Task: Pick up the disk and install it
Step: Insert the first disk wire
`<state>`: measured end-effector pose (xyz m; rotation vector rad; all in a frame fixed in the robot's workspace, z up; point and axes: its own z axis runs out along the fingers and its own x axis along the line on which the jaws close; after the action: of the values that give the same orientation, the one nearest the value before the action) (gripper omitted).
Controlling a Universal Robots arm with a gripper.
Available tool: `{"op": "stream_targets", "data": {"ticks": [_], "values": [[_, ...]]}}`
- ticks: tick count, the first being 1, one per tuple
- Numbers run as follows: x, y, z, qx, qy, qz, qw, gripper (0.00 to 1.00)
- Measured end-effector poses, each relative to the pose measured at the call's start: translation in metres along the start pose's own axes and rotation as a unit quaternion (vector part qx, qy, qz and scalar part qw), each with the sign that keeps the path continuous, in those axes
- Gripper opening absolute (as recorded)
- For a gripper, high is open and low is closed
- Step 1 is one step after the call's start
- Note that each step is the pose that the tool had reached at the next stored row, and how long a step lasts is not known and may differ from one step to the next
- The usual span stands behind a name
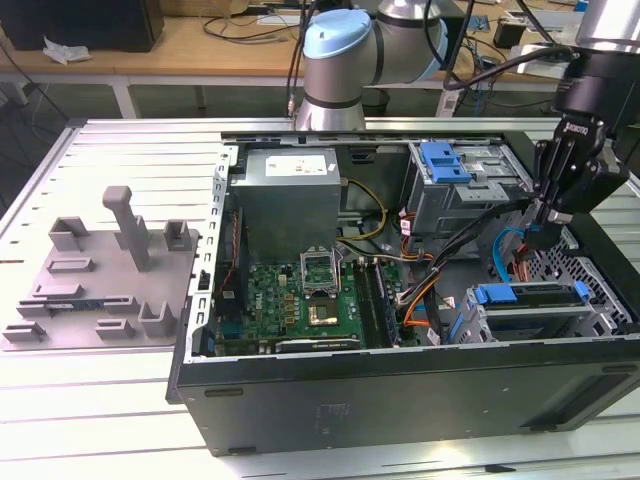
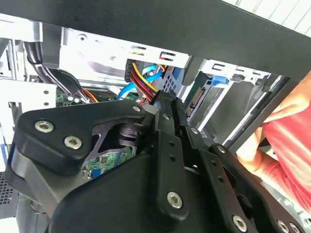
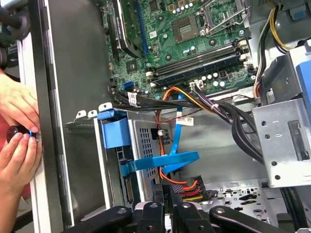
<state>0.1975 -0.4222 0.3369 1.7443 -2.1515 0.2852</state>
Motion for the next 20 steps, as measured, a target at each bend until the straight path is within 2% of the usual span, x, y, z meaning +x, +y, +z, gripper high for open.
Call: {"op": "stream_targets", "data": {"ticks": [2, 7, 9, 10, 12, 14, 16, 19, 20], "values": [[0.005, -0.0002, -0.0002, 0.0008, -0.0052, -0.002, 1.0, 0.16], [0.0125, -0.0006, 0.0013, 0.0019, -0.0127, -0.006, 0.9999, 0.16], [0.015, -0.0008, 0.0022, 0.0023, -0.0169, -0.008, 0.9998, 0.16], [0.0173, -0.0011, 0.0031, 0.0026, -0.0219, -0.01, 0.9997, 0.16], [0.0192, -0.0014, 0.0039, 0.0028, -0.0261, -0.012, 0.9996, 0.16], [0.0222, -0.0018, 0.0051, 0.0032, -0.0332, -0.014, 0.9993, 0.16], [0.0246, -0.0022, 0.006, 0.0035, -0.0385, -0.017, 0.9991, 0.16], [0.028, -0.0023, 0.0075, 0.0037, -0.045, -0.019, 0.9988, 0.16], [0.0302, -0.0023, 0.0084, 0.0037, -0.049, -0.021, 0.9986, 0.16]]}}
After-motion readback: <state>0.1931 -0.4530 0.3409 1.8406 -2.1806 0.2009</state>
